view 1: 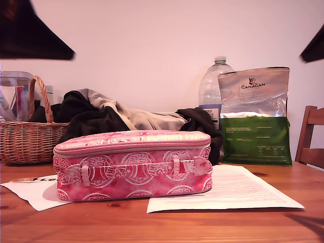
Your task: Open the zipper in the zip bag in front of you
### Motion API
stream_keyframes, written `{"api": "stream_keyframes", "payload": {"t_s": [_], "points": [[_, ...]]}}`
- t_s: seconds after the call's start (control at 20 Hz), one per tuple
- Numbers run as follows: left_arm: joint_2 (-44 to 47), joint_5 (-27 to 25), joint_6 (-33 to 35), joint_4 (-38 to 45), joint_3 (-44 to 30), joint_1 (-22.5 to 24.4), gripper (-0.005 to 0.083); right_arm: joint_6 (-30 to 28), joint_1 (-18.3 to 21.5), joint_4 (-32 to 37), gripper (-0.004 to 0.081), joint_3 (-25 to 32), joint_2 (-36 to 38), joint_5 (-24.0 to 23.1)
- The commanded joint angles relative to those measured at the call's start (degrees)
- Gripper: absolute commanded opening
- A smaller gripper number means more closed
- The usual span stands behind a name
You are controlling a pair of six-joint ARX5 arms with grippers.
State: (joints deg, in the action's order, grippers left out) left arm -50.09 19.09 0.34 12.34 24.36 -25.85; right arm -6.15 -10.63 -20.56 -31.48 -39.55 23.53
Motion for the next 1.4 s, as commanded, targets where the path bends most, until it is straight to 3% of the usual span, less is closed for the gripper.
{"api": "stream_keyframes", "payload": {"t_s": [0.0,0.15,0.3,0.55,0.8,0.9,1.05,1.35], "points": [[-3.8,0.2,0.4,5.4,0.3,-0.2,-0.0019,-1.2,-0.2,3.2,-0.0010,0.6,-2.5,0.9],[-10.8,0.2,0.9,13.3,1.1,-0.2,-0.0019,-5.5,-0.2,8.3,-0.0010,0.6,-7.0,4.9],[-18.5,0.4,1.9,16.5,4.7,-0.2,-0.0019,-8.8,-0.2,14.0,-0.0010,0.6,-11.6,5.8],[-32.0,1.5,3.2,16.9,14.3,-2.2,-0.0019,-9.5,-0.2,22.3,-0.0010,0.6,-19.4,6.1],[-44.5,1.6,3.1,16.7,23.3,-3.4,-0.0019,-11.2,-0.2,35.5,-0.0010,0.6,-29.5,6.0],[-48.2,1.5,3.2,16.7,25.0,-3.5,-0.0019,-17.0,-0.2,40.1,-0.0010,0.5,-34.2,6.0],[-52.9,1.6,3.1,17.8,26.8,-3.6,-0.0019,-17.9,-0.2,48.0,-0.0008,-0.2,-41.4,6.5],[-57.3,1.9,3.1,17.3,28.3,-4.4,-0.0019,-17.6,-0.2,51.5,0.0131,-8.7,-53.0,6.7]]}}
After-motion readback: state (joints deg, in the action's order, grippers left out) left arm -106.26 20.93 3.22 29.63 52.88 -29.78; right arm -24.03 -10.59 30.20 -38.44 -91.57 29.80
